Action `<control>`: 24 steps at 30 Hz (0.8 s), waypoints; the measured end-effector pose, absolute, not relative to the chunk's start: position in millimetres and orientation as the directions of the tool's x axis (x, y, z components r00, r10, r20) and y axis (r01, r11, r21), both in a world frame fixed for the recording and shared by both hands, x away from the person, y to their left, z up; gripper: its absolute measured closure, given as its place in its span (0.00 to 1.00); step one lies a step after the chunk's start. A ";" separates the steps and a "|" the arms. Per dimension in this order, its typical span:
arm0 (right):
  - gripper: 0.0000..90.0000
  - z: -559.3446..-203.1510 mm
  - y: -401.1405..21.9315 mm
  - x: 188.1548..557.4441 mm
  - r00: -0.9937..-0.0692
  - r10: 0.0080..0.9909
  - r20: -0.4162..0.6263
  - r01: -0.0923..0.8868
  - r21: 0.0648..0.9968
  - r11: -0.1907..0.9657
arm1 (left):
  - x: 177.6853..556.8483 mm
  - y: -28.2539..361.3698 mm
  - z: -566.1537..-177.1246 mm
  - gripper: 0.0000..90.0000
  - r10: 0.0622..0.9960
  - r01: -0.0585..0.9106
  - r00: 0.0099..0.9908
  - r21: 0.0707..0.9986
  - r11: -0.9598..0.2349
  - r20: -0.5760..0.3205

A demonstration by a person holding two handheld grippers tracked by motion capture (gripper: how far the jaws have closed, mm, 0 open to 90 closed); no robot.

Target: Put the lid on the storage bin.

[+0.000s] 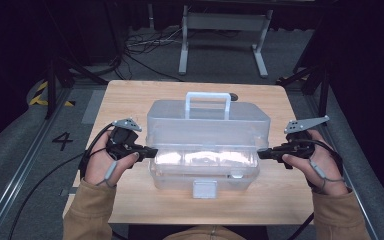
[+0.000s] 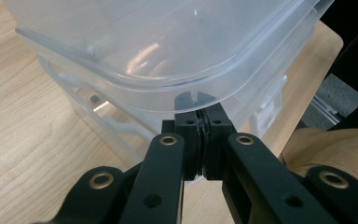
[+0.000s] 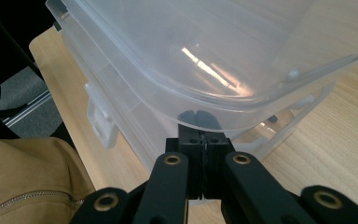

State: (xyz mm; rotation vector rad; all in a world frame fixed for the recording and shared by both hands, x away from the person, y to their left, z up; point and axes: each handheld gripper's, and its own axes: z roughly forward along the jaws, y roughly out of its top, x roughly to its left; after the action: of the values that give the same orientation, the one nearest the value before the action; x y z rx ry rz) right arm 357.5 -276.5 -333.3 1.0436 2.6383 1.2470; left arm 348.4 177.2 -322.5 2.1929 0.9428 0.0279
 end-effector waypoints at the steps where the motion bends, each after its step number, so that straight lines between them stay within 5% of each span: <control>1: 1.00 -333.5 -276.3 357.4 -0.774 0.589 0.233 0.556 0.695 0.455 | 348.3 177.2 -322.5 0.98 0.635 0.620 0.731 0.632 -0.465 -0.250; 24: 1.00 -338.7 -270.2 355.7 -0.784 0.589 0.195 0.564 0.619 0.547 | 348.5 173.3 -328.1 0.99 0.619 0.634 0.746 0.546 -0.548 -0.246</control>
State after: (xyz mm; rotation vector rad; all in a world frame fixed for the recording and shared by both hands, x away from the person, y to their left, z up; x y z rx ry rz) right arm 355.7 -270.2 -338.7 1.0181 2.7307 1.0724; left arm 348.5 173.3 -328.1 2.3174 0.9381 -0.0326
